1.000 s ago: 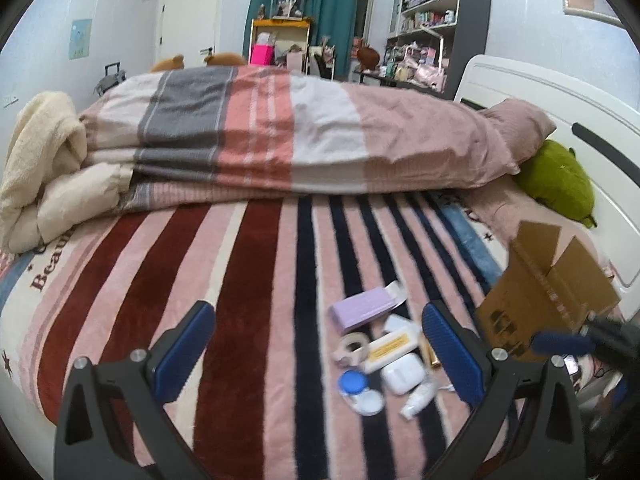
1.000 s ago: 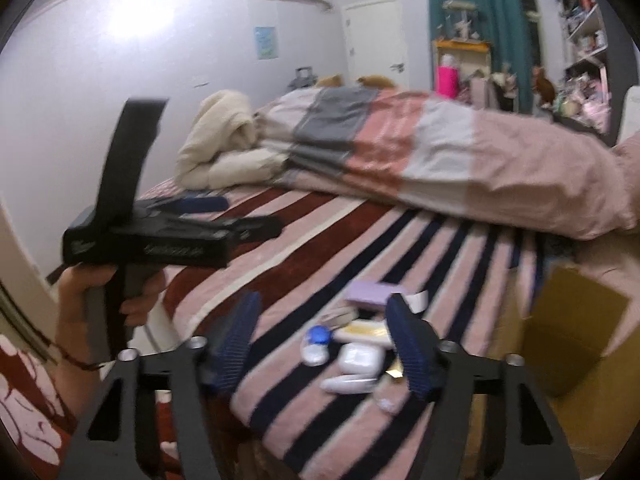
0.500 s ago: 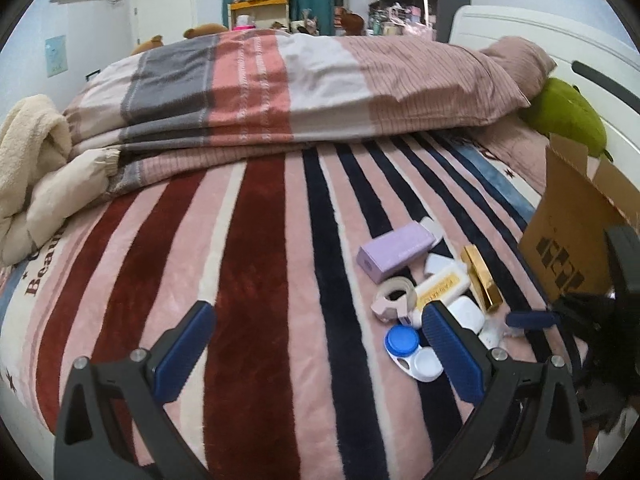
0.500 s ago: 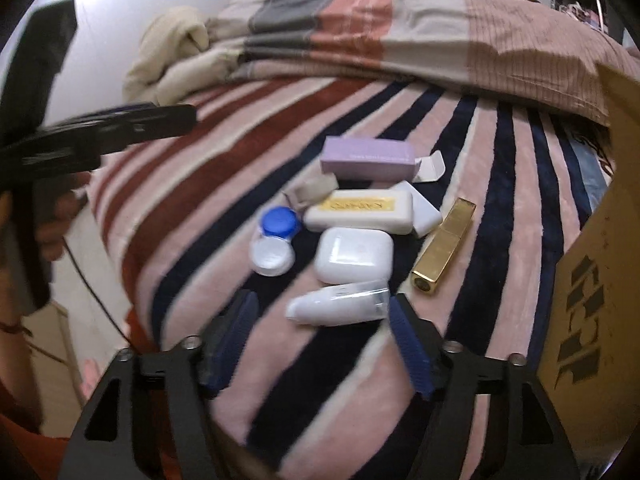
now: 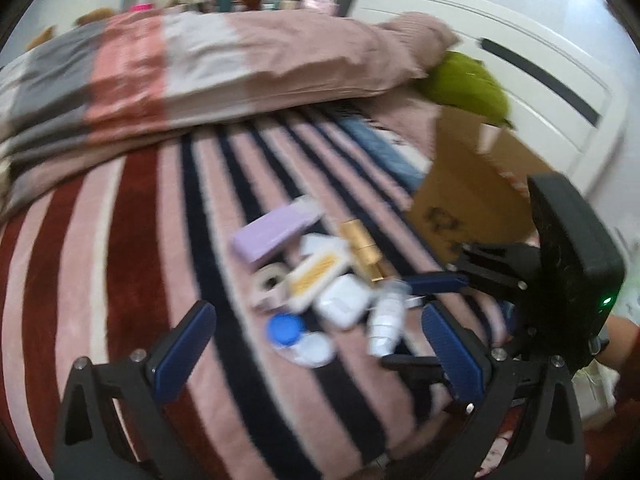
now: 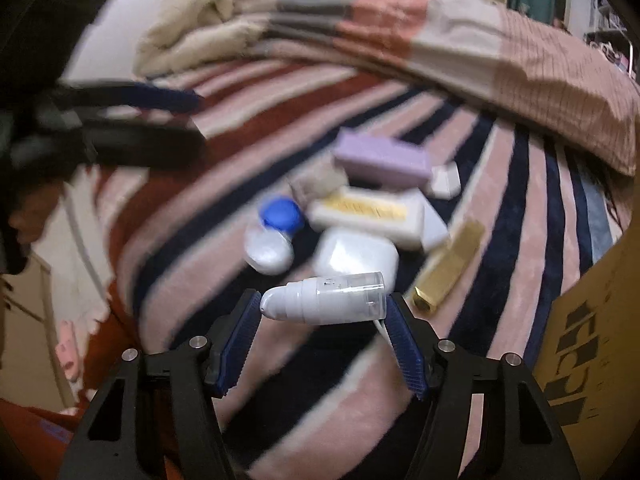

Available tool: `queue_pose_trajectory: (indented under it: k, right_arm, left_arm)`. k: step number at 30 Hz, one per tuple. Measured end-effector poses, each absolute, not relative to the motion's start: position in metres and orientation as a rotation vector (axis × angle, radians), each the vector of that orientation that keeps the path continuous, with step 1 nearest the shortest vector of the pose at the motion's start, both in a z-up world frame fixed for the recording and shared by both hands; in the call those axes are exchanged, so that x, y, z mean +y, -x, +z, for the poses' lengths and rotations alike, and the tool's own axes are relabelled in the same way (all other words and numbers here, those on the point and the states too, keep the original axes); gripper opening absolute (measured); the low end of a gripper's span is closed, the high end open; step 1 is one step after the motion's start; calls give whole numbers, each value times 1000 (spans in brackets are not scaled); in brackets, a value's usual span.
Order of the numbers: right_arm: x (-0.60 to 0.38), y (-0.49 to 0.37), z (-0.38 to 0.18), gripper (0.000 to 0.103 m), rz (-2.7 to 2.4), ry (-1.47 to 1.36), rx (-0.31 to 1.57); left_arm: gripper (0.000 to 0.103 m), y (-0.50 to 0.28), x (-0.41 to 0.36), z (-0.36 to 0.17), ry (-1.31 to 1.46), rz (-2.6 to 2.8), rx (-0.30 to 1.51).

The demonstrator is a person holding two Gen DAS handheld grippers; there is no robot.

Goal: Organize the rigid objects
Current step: 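Grasp the white spray bottle with the right gripper, then carry the spray bottle into the cardboard box and open the right gripper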

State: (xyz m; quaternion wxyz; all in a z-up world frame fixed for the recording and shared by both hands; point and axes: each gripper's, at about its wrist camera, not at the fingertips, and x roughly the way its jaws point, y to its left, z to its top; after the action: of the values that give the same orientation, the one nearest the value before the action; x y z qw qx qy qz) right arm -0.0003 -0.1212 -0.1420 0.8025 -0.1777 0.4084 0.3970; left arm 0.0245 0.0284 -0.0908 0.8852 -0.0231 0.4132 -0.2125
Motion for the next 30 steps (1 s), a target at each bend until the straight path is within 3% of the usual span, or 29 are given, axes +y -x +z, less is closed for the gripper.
queue_pose_trajectory:
  k: [3,4,7,9,11,18,29,30]
  right_arm:
    - [-123,6,-101,60,895,339,788]
    - [-124,7,-91,60,903,328,766]
    - [-132,5,-58,60,904,301,688]
    - [-139,5,-42,60,885,299,643]
    - [-153,2,-29,60,848,304,606]
    - [-230,-27,-12,60,666,227,595]
    - [-307,-93,-20,60,557,203,871]
    - [-309,-95,-20,60,552,217,886]
  left_arm:
    - [98,-32,15,-68,54,-522,860]
    - [91,-38,8,-59,58,-560,864]
    - [67,-53,-13,-39,52,-642,885]
    - [38,-64,-31,-28,48,-695,898]
    - [23,-77,-51,-20,50,-759,923]
    - [23,-122,-157,-3,-120,-857,981]
    - [23,-177,-236,-32,-166,-896,1171]
    - [29,-178,-238,-32,-179,-871,1167]
